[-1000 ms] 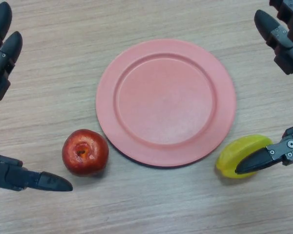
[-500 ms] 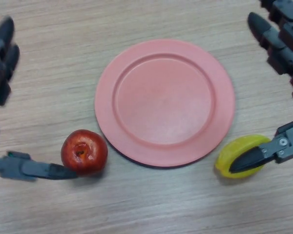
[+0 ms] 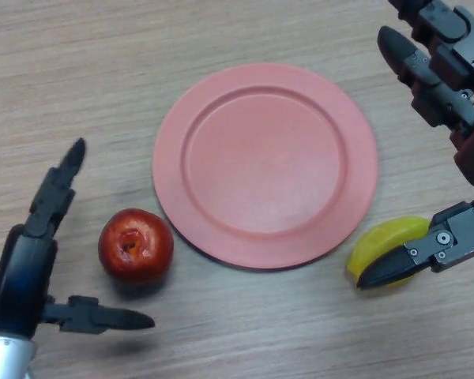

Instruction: Pick up the red apple and place it on the plate

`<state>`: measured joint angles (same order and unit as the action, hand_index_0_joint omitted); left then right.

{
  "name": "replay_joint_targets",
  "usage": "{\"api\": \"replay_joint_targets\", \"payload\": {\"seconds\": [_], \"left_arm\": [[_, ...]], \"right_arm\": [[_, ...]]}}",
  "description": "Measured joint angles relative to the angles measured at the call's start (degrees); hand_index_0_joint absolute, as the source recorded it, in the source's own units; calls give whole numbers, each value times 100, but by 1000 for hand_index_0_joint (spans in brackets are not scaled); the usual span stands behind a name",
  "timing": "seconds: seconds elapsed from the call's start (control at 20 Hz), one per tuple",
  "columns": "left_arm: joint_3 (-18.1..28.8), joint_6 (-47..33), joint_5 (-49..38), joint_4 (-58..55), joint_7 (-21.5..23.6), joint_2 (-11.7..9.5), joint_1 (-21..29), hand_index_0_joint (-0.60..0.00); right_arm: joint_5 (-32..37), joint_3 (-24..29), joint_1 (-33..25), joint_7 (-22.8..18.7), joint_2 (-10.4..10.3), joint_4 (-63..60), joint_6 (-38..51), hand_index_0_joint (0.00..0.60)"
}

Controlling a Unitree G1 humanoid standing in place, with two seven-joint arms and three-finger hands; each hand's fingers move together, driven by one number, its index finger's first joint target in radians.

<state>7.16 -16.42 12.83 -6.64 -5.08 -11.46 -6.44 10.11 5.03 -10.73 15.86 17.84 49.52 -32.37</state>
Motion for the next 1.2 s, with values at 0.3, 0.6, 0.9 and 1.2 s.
{"api": "replay_joint_targets", "payload": {"seconds": [0.3, 0.6, 0.9, 1.2], "left_arm": [[-601, -126, 1074, 541, 25, -174, 275, -600], [-503, 1055, 600, -814, 96, -111, 420, -600], [-1263, 2218, -386, -176, 135, 106, 2117, -600], [-1583, 2799, -955, -149, 7, 133, 2234, 0]], "right_arm": [[139, 194, 23, -3, 7, 139, -102, 0], [809, 709, 91, -146, 212, 126, -155, 0], [810, 986, 213, -197, 272, 143, -154, 0], [810, 1089, 273, -144, 318, 98, -64, 0]]}}
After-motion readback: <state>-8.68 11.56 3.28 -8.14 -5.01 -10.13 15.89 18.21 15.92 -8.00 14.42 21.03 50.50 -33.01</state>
